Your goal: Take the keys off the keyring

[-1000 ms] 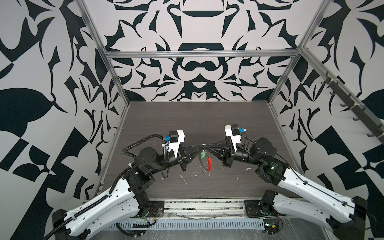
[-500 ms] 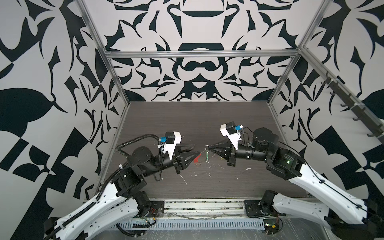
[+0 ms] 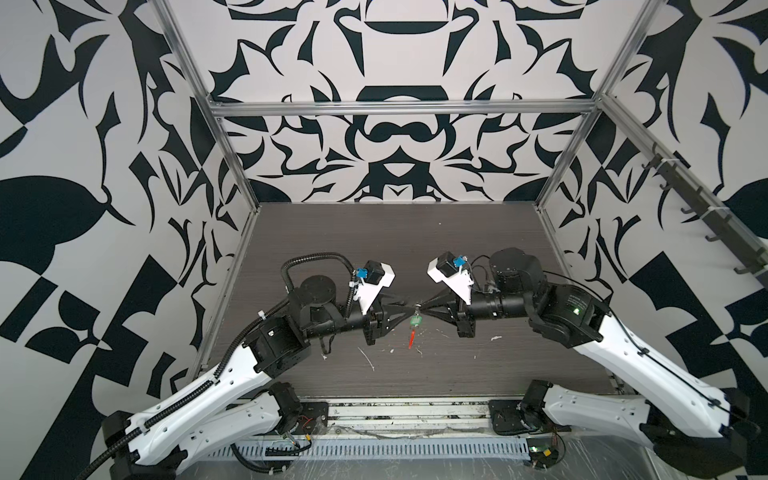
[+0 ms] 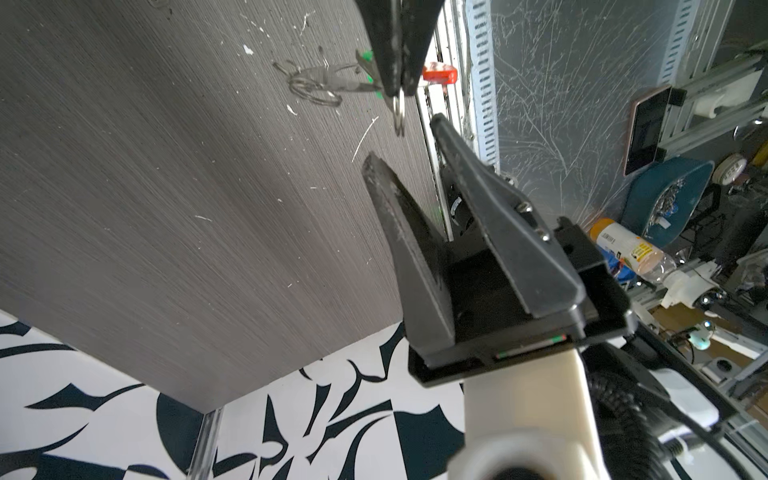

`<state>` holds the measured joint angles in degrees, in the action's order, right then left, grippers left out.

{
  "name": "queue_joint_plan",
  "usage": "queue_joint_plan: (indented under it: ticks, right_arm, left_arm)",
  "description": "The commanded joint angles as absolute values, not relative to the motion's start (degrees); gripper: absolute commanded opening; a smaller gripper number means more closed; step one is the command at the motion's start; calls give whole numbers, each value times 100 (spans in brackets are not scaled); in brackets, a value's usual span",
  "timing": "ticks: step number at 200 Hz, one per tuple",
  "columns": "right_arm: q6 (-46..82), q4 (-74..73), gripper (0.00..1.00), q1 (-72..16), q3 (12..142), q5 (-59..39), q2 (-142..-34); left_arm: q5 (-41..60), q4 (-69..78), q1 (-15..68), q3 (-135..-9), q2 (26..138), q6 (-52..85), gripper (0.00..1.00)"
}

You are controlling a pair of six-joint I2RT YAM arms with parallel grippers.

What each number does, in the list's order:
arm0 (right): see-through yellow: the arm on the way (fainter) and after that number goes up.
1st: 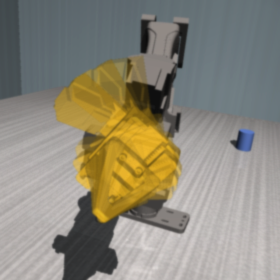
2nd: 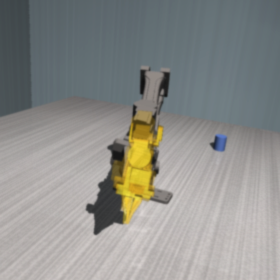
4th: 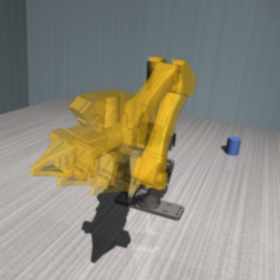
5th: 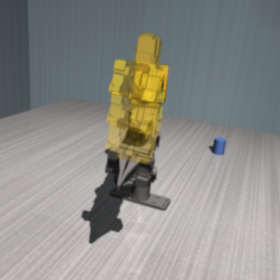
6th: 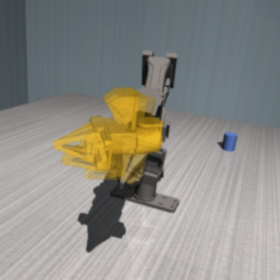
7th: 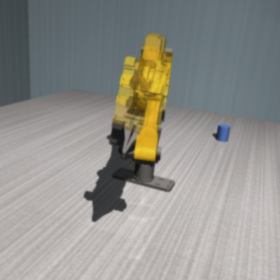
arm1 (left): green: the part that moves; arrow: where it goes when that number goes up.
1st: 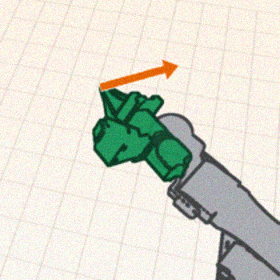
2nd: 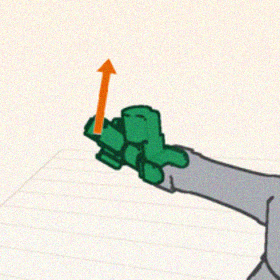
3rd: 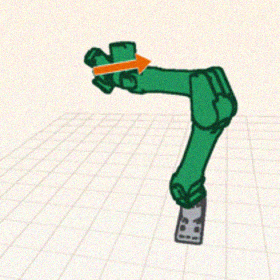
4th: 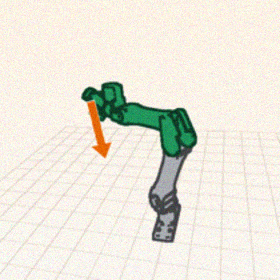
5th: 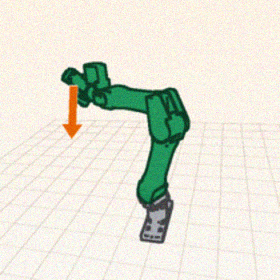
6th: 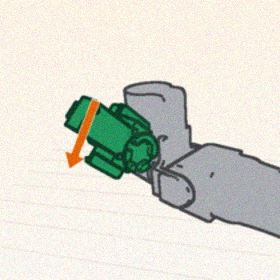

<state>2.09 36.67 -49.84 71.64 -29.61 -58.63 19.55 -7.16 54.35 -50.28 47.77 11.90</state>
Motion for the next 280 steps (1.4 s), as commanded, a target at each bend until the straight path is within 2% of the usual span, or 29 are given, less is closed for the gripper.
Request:
queue_joint_plan:
  ticks: [1,44,73,101,122,171,190,213,236,280]
  right_arm:
    - [-24,3765,0,-4991,7453,-3188,-5875]
    - [-157,3926,0,-4992,7571,-3303,-5974]
    - [-245,4015,0,-4990,7654,-3348,-6007]
    - [-351,4111,0,-4986,7723,-3381,-6034]
    - [-367,4109,0,-4992,7752,-3384,-6073]
    - [-74,3627,0,-4991,7649,-3404,-6012]
    - [202,3125,22,-4992,7383,-3312,-5788]
    - [548,2526,35,-4986,6941,-3058,-5442]
    - [872,1734,43,-4992,6338,-2717,-5019]
    - [1336,708,48,-4991,5573,-2476,-4605]
  left_arm:
    - [2248,-852,5433,-5259,4814,1103,32]
    - [2710,-894,5427,-5333,4985,1105,28]
    - [2803,-984,5431,-5396,5062,1107,16]
    - [2905,-984,5430,-5404,5054,1103,11]
    - [2932,-977,5427,-5405,5071,1104,0]
    - [2800,-367,5427,-5144,4963,1229,0]
    - [2582,65,5435,-4935,4856,1350,0]
    - [2228,673,5433,-4622,4643,1539,0]
    - [1963,1257,5440,-4374,4463,1685,0]
    - [1309,1879,5458,-4092,4224,1789,0]
